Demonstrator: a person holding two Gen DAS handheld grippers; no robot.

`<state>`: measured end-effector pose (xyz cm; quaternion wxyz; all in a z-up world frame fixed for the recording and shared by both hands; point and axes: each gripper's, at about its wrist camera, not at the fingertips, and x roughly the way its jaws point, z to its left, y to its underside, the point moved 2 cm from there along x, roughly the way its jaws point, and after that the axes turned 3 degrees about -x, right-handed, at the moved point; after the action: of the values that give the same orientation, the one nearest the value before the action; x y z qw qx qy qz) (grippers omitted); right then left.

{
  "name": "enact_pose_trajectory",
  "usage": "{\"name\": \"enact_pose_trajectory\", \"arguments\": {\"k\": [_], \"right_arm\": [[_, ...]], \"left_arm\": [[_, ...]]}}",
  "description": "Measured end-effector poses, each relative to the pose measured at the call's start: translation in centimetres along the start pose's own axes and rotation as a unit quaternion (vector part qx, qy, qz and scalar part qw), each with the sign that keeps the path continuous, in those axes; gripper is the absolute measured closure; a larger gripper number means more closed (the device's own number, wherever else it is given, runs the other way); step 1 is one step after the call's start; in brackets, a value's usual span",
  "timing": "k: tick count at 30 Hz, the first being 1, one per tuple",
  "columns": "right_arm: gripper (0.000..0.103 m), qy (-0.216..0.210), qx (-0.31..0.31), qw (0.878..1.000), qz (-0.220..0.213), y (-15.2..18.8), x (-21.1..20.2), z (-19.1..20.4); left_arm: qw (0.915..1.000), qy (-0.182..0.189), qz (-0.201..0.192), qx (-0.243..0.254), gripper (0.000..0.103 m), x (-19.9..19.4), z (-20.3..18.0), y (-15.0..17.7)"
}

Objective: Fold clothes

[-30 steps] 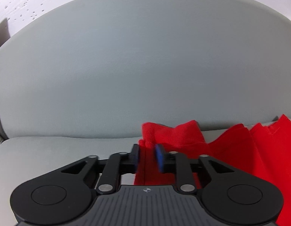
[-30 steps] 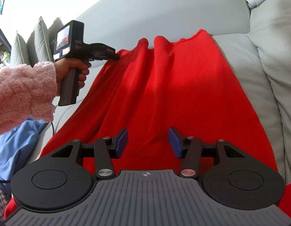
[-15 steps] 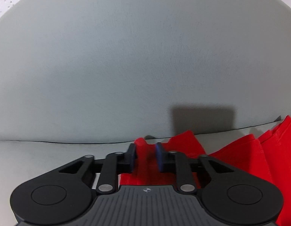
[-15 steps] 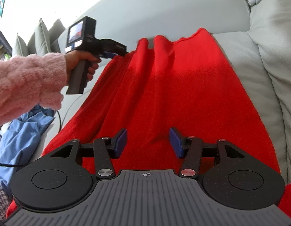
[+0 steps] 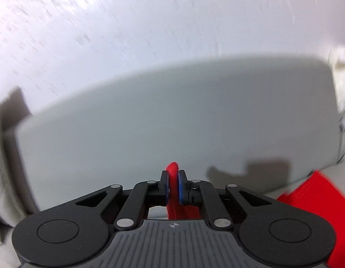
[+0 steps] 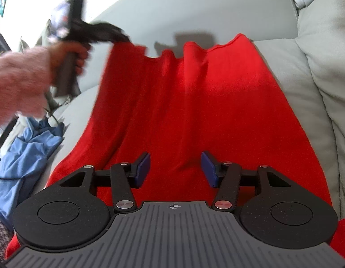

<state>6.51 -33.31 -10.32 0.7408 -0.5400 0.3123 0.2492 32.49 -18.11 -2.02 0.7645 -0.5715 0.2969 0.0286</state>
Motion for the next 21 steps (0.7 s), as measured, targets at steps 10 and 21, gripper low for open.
{"name": "enact_pose_trajectory", "arguments": {"k": [10, 21], "right_arm": [[0.05, 0.1, -0.105, 0.984, 0.099, 0.1, -2.7, 7.9], [0.053, 0.116, -0.166, 0.973, 0.115, 1.3, -8.6, 13.9]], "left_arm": [[0.9964, -0.077, -0.035, -0.002, 0.096, -11.1, 8.6, -3.8], [0.9775, -0.16, 0.005, -0.137, 0.099, -21.6, 23.8, 3.6]]}}
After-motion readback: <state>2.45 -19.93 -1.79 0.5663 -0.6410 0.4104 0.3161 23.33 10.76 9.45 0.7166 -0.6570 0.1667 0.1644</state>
